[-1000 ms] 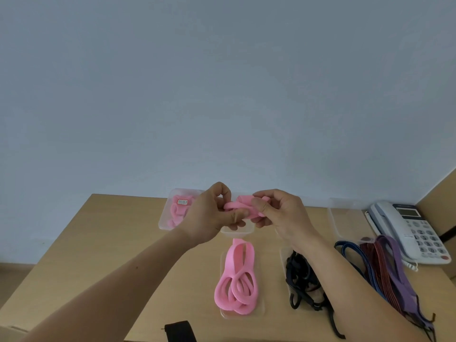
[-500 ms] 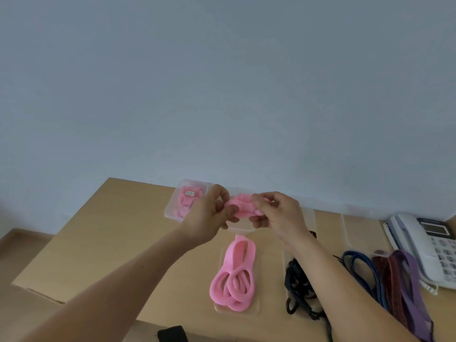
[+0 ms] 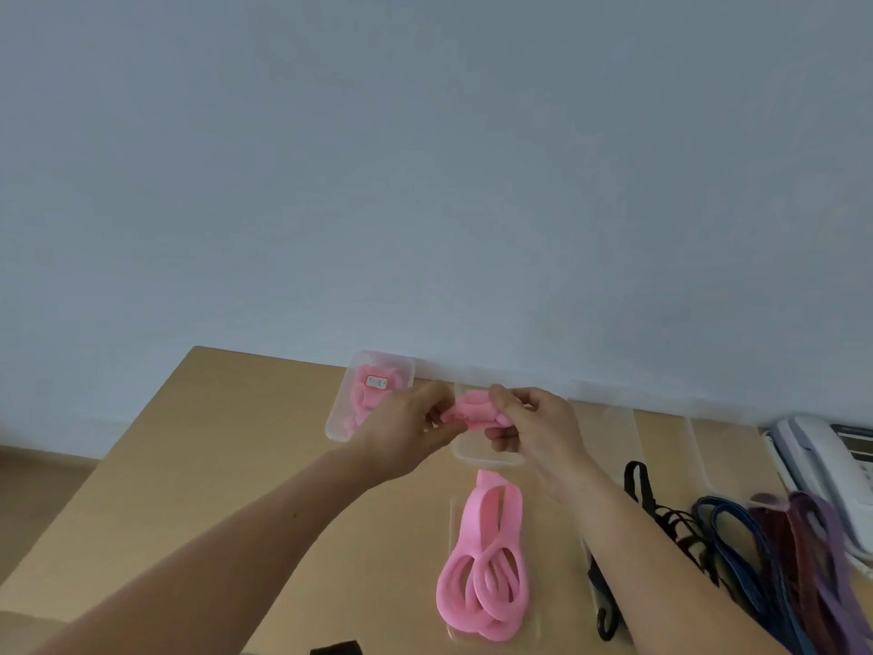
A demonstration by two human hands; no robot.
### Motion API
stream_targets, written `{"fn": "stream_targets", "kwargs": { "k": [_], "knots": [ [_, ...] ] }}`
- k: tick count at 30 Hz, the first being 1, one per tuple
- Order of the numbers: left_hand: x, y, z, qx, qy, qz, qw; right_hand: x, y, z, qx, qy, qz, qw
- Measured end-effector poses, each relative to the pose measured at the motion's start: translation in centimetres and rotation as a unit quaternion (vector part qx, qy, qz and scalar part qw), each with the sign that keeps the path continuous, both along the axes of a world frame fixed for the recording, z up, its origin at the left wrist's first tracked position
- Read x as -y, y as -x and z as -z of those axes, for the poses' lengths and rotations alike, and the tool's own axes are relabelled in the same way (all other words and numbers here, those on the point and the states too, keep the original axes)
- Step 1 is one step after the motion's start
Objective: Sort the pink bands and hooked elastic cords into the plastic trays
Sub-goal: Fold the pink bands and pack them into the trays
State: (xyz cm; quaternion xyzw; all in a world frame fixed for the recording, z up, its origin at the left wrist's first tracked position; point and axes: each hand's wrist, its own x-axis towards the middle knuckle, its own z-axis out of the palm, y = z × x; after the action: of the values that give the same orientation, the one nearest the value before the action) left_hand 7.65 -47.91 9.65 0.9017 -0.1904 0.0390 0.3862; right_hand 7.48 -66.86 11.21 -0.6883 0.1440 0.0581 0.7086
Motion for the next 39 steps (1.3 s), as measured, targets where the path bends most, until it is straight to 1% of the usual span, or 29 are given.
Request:
{"fn": "stream_targets", "kwargs": {
  "k": [3, 6, 10, 12, 14, 18, 22, 24, 27, 30, 33, 36, 39],
  "knots": [
    [-0.8, -2.1, 1.2, 0.013, 0.021, 0.012, 1.0, -1.1, -1.3, 1.0, -0.013, -0.006, 0.026, 1.0],
    [-1.3, -4.1, 2.6, 0.005, 0.006, 0.019, 1.0, -1.9, -2.4, 2.0, -0.025, 0.009, 0.041, 0.999],
    [-1.5, -6.7, 4.0, -0.112, 0.018, 0.086, 0.99, -1.6, -3.7, 3.3, -0.042, 0.042, 0.054, 0.997],
    [-1.0, -8.0, 4.4, -0.135, 0.005, 0.114, 0.984, -1.1, -4.3, 3.9, -0.048, 0.053, 0.055, 0.996],
    [-0.2, -9.1, 4.6, -0.129, -0.008, 0.122, 0.984, -0.6, -4.8, 4.4, -0.052, 0.07, 0.051, 0.995],
    [1.5, -11.1, 5.2, -0.127, -0.018, 0.098, 0.987, 0.7, -6.2, 5.9, -0.054, 0.15, 0.037, 0.986],
    [2.6, -12.4, 6.3, -0.102, -0.058, 0.057, 0.992, 1.9, -8.1, 7.3, -0.028, 0.236, -0.036, 0.971],
    [3.1, -12.8, 7.0, -0.088, -0.087, 0.042, 0.991, 2.5, -9.2, 7.9, -0.024, 0.267, -0.041, 0.962],
    [4.1, -13.2, 8.0, -0.058, -0.154, 0.016, 0.986, 3.3, -10.6, 9.1, -0.005, 0.39, -0.056, 0.919],
    [4.7, -13.6, 9.1, -0.033, -0.2, 0.0, 0.979, 3.7, -11.5, 10.1, 0.001, 0.42, -0.072, 0.905],
    [5.0, -14.1, 10.1, -0.029, -0.269, -0.007, 0.963, 4.0, -12.2, 11.0, 0.015, 0.485, -0.107, 0.868],
    [5.4, -14.2, 10.7, -0.017, -0.306, -0.009, 0.952, 4.1, -12.5, 11.6, 0.039, 0.526, -0.127, 0.84],
    [5.8, -14.1, 10.9, 0.041, -0.318, 0.002, 0.947, 4.3, -12.5, 12.7, 0.09, 0.593, -0.167, 0.783]
  ]
}}
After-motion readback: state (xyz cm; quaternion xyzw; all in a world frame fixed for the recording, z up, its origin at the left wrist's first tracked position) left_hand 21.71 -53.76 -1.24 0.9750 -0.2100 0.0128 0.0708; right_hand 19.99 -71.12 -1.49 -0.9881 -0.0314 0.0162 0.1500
